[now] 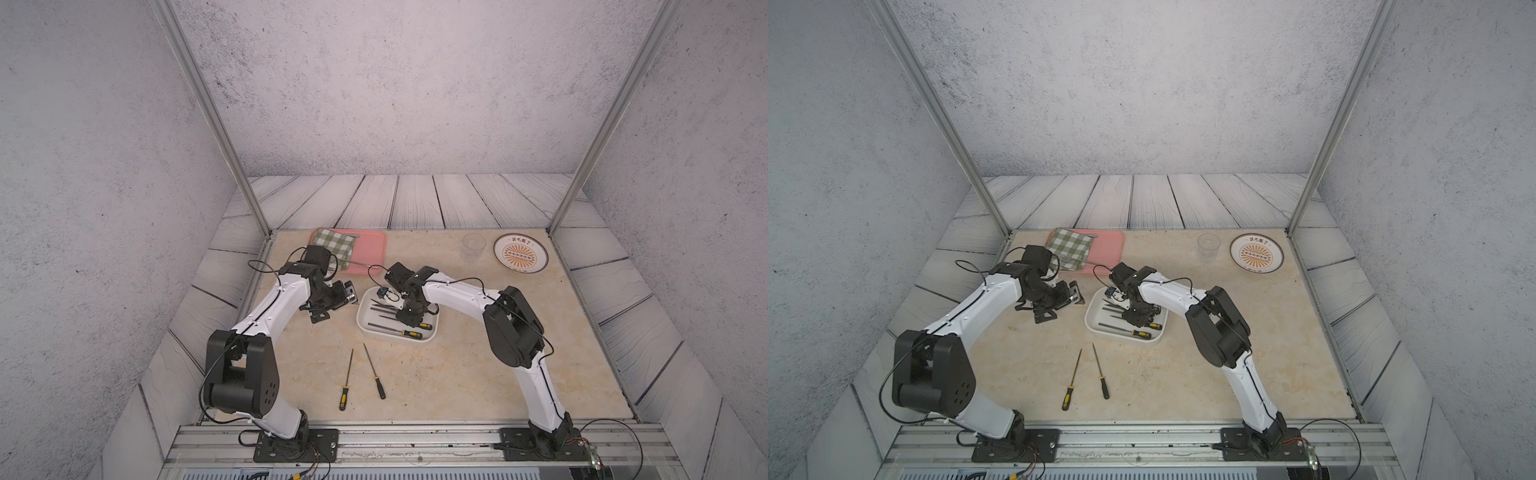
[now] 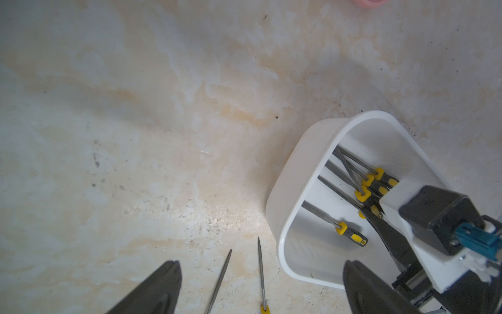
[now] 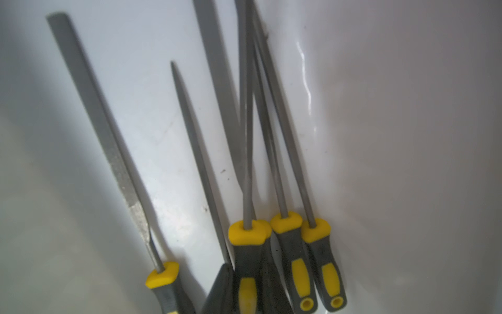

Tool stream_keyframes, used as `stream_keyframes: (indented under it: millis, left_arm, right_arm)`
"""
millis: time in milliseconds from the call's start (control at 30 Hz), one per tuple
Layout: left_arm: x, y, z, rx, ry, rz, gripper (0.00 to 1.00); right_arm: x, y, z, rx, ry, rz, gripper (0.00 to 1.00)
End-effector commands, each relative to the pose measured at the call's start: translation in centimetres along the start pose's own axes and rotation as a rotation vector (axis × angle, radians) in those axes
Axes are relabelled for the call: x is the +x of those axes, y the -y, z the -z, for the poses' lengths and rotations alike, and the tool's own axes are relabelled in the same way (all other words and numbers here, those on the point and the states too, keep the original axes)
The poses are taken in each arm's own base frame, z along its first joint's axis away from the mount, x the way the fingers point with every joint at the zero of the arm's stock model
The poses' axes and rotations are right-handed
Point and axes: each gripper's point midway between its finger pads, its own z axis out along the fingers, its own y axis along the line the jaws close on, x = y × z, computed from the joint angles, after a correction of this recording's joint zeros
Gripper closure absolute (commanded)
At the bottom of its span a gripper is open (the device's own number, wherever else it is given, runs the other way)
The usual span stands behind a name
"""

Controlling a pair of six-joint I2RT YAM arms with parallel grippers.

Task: Put the file tool into the storage box
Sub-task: Place the file tool in the storage box.

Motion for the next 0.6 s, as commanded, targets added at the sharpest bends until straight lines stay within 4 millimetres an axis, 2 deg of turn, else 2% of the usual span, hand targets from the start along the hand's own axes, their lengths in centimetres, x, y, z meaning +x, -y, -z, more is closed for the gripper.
stream_keyframes:
  millis: [0,167,267,567]
  left_arm:
    - [-0.1,0.4,0.9,0.014,0.009,-0.005,0.02]
    - [0.0,0.3,1.1,0.012,0.011,-0.003,0.02]
    - [0.0,0.3,1.1,0.011,0.016,-0.004,0.02]
    - [0.2,0.2,1.0,0.013,0.016,-0.003,0.02]
  right_arm:
    - [0.8,0.5,-0.4,0.02,-0.027,0.008,0.85]
    - [0.3,0.5,1.1,0.021,0.01,0.018,0.85]
    - [0.0,-0.3,2.4,-0.023,0.041,0.012,0.85]
    - [1.6,-2.3,4.1,-0.093,0.049,-0.056,0.85]
